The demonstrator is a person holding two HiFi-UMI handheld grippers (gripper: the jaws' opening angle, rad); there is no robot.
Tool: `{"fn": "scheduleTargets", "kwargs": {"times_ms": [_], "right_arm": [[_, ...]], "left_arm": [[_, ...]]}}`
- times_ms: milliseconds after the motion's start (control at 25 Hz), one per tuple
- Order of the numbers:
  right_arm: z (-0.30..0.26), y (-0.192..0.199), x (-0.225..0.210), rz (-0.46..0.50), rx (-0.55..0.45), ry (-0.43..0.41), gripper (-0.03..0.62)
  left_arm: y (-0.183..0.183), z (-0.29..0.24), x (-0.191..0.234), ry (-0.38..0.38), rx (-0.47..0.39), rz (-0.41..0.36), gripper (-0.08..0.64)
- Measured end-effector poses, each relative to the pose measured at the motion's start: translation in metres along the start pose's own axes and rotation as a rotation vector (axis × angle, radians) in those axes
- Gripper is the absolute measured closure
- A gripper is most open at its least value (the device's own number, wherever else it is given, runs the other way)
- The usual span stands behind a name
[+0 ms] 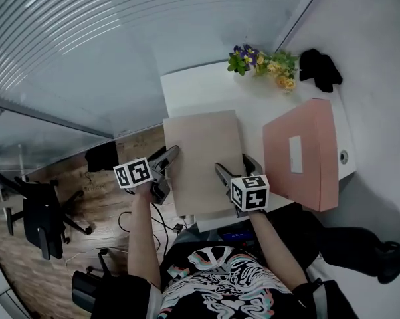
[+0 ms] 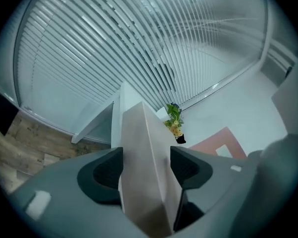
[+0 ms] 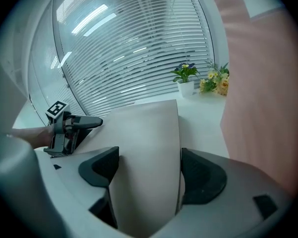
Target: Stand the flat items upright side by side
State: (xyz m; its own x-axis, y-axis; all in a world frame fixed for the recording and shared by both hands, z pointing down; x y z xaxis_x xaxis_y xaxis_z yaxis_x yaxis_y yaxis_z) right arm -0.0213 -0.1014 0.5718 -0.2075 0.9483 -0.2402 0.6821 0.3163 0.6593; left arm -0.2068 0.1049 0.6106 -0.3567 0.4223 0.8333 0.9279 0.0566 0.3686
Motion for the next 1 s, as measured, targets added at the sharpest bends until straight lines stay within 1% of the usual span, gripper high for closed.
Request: {"fn": "scheduleTargets", "kwargs": {"times_ms": [120, 280, 440, 560, 640, 680, 760, 840, 1000], "right_arm": [[0.0, 0.0, 0.001, 0.011, 0.002, -0.017, 0.196], [0.0, 0.001, 0.002, 0.019, 0.006, -0.041, 0.196], [-0.002, 0.003, 0.0, -0.002, 0.004, -0.063, 0.195], [-0.004, 0.005, -0.002, -0.036, 0.009, -0.083, 0.189], [-0.004, 0.004, -0.002, -0.038, 0.012, -0.084, 0.189], [-0.004, 0.005, -0.001, -0.037, 0.012, -0.083, 0.189], [-0.004, 0.005, -0.001, -0.036, 0.013, -0.079, 0.189], [-0.004, 0.004, 0.0, -0.037, 0.014, -0.074, 0.189], [-0.003, 0.005, 0.001, -0.05, 0.011, -0.068, 0.189]], "left_arm": [[0.003, -0.003, 0.01, 0.037, 0.009, 0.073, 0.256], [0.008, -0.006, 0.017, 0.133, 0.024, 0.176, 0.212], [0.011, -0.013, 0.027, 0.182, 0.038, 0.247, 0.207], [0.014, -0.018, 0.032, 0.266, 0.045, 0.32, 0.207], [0.016, -0.021, 0.032, 0.327, 0.041, 0.356, 0.207], [0.016, -0.022, 0.033, 0.341, 0.039, 0.37, 0.207], [0.016, -0.022, 0.033, 0.349, 0.035, 0.377, 0.211], [0.015, -0.022, 0.031, 0.345, 0.031, 0.365, 0.242], [0.012, -0.02, 0.03, 0.321, 0.025, 0.337, 0.249]]}}
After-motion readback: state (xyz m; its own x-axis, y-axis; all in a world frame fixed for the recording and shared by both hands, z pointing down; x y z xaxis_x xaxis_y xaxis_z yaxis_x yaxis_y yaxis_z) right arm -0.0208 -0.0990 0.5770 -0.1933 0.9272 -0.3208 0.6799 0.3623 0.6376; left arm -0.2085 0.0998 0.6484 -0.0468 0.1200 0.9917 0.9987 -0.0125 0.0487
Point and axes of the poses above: the fingertips, and each gripper's own axes: z backward along the fingers, x to its left, y out of its underside, the point moved 8 cm from there along z, backward along the fingers, and after that the axes turned 1 degree about z, right-handed, at the moved point
